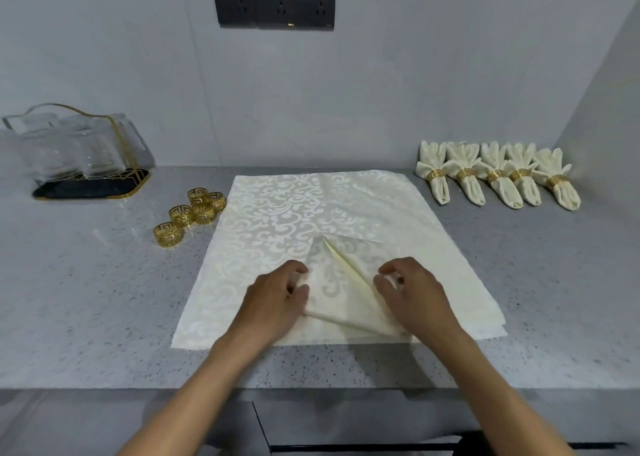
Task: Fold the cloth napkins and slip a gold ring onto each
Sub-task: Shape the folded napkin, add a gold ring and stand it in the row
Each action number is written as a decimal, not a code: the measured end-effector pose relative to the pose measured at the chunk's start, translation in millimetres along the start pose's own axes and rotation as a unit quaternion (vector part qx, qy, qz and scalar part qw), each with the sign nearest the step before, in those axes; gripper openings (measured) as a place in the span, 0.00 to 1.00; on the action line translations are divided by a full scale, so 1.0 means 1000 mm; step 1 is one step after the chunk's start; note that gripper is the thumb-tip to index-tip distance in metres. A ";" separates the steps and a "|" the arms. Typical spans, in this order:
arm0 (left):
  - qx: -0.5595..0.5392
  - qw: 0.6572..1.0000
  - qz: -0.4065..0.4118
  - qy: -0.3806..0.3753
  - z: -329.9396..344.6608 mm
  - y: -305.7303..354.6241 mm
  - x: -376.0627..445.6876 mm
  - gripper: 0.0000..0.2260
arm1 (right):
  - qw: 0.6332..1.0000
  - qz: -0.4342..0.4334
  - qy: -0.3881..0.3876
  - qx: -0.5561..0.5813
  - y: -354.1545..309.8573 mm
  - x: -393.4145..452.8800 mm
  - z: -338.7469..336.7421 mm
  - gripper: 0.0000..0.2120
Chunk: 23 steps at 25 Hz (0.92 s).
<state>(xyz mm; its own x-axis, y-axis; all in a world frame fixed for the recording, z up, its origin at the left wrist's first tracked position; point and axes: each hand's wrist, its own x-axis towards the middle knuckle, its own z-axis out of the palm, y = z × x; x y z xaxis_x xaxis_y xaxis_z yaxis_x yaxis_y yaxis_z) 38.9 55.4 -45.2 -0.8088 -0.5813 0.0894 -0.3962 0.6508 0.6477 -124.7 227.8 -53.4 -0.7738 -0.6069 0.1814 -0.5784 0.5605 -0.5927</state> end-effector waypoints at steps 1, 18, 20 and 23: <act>-0.017 1.000 0.012 -0.015 0.003 0.006 -0.009 0.12 | 1.000 -0.007 -0.010 -0.002 0.004 0.005 -0.003 0.10; 0.150 0.949 0.271 -0.063 0.011 -0.010 -0.017 0.20 | 0.979 -0.164 0.022 -0.117 0.028 -0.015 0.015 0.14; 0.147 0.953 0.258 -0.061 0.013 -0.009 -0.017 0.18 | 0.980 -0.161 0.013 -0.115 0.028 -0.012 0.015 0.14; 0.139 0.960 0.239 -0.045 0.015 -0.006 -0.017 0.16 | 0.977 -0.172 0.031 -0.124 0.027 -0.012 0.015 0.15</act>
<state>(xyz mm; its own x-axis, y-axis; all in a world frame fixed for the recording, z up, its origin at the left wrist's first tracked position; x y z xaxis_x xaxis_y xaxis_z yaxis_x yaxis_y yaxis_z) 48.7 69.0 -62.1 -0.9563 -0.1479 0.2521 -0.0617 0.9452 0.3205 -127.2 241.5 -82.8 -0.5319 -0.7525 0.3882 -0.8460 0.4531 -0.2809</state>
